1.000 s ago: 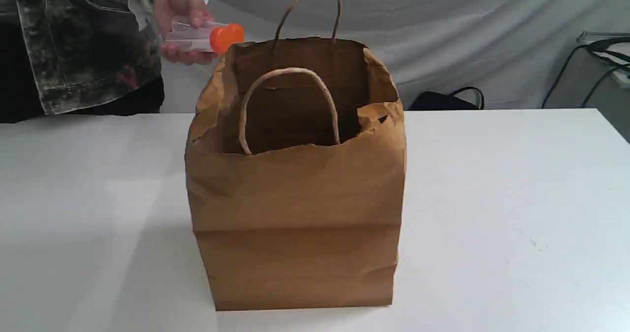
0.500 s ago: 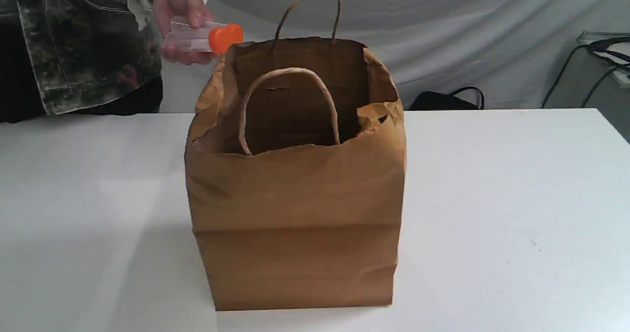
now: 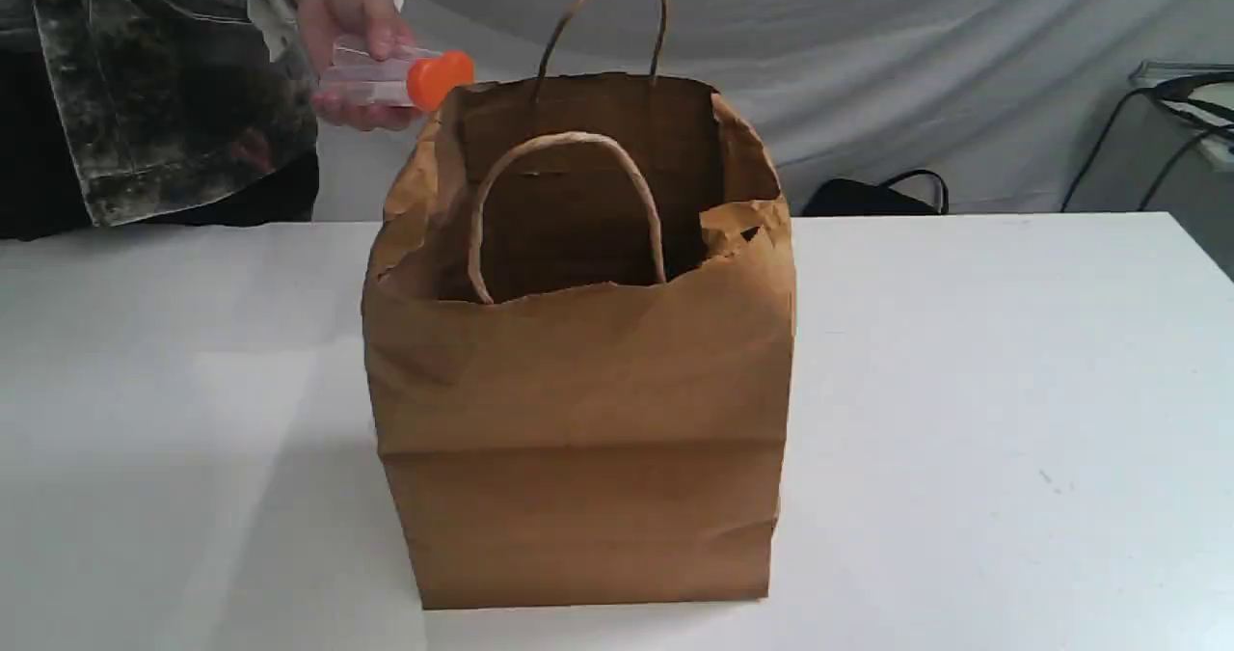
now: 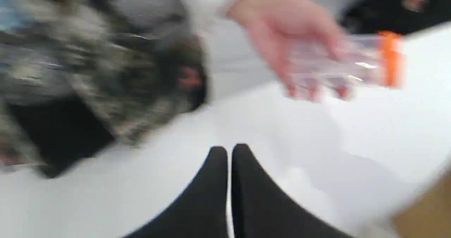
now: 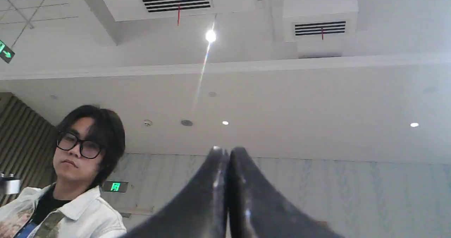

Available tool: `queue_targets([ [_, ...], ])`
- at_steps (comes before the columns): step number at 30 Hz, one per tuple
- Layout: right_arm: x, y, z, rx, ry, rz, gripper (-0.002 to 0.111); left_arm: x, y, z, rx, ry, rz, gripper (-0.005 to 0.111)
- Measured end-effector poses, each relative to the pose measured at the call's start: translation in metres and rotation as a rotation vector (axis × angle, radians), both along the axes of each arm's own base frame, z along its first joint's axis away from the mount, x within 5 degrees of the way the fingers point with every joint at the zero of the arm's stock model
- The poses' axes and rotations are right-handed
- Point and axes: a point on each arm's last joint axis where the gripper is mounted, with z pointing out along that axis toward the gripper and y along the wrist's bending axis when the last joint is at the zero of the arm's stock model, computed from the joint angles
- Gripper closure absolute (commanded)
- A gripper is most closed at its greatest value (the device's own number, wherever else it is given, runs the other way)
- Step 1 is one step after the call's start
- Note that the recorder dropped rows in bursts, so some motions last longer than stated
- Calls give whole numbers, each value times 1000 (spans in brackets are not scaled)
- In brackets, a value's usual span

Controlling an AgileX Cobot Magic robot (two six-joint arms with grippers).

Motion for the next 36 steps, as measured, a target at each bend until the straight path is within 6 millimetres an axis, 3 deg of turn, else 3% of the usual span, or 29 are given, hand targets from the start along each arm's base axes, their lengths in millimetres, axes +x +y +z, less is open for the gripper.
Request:
queue_targets([
  [5, 0, 0, 0, 0, 0, 0, 108, 24, -20, 1, -162, 5, -107, 107],
  [11, 0, 0, 0, 1, 3, 1, 108, 52, -32, -28, -247, 64, -179, 99],
  [17, 1, 0, -1, 5, 20, 6, 108, 71, -37, -58, -198, 76, -290, 70],
  [23, 4, 0, -3, 5, 57, 0, 108, 72, -47, -57, -143, -80, -552, 38],
  [29, 5, 0, -4, 4, 72, -3, 108, 70, -53, -53, 38, -324, -847, 37],
  [36, 6, 0, -4, 5, 78, -3, 108, 62, -80, -60, 214, -344, -984, 37],
])
